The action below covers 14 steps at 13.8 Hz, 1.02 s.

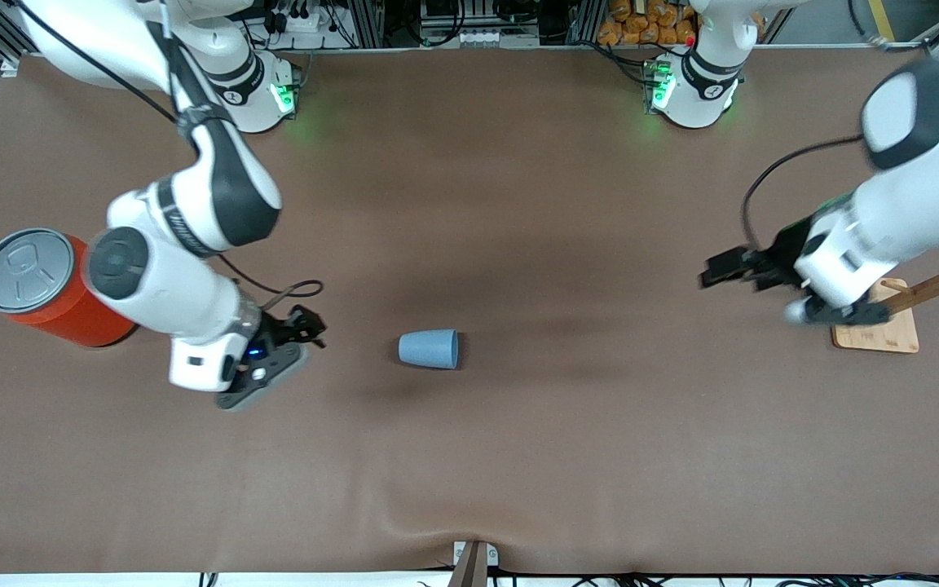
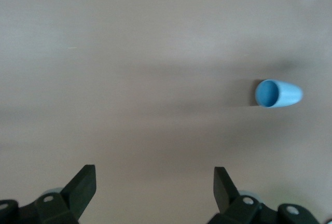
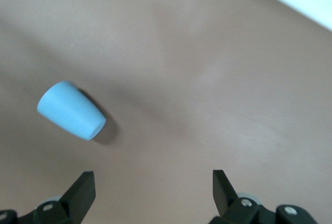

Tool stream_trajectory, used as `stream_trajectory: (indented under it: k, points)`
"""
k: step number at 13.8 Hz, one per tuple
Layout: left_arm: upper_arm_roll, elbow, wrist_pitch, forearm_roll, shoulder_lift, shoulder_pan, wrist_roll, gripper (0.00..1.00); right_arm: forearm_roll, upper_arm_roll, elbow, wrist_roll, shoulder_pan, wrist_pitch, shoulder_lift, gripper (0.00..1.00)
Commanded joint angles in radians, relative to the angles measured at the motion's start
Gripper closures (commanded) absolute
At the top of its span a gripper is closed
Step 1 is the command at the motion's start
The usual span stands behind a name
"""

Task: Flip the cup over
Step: 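Release the cup and raise the right gripper while the left gripper approaches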

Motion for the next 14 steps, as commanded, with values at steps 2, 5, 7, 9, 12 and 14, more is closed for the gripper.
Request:
stream_trajectory:
  k: [2, 5, 7, 9, 12, 14]
  points:
    - [-0.007, 0.070, 0.122, -0.094, 0.171, -0.083, -0.002, 0.00, 0.000, 0.011, -0.015, 0.028, -0.113, -0.085, -0.110, 0.00]
    - [-0.009, 0.150, 0.271, -0.156, 0.320, -0.158, -0.002, 0.00, 0.007, -0.003, -0.014, 0.034, -0.173, -0.283, -0.199, 0.00]
    - [-0.009, 0.164, 0.406, -0.224, 0.392, -0.210, 0.000, 0.00, 0.006, -0.084, -0.015, 0.036, -0.162, -0.363, -0.265, 0.00]
    - [-0.009, 0.175, 0.526, -0.330, 0.452, -0.278, 0.010, 0.00, 0.007, -0.188, -0.018, 0.039, -0.125, -0.429, -0.321, 0.00]
    - [-0.009, 0.208, 0.693, -0.358, 0.549, -0.359, 0.017, 0.00, 0.006, -0.253, -0.038, 0.039, -0.124, -0.536, -0.398, 0.00]
    - [-0.010, 0.238, 0.747, -0.360, 0.601, -0.401, 0.018, 0.00, 0.007, -0.265, -0.084, 0.071, -0.134, -0.538, -0.452, 0.00]
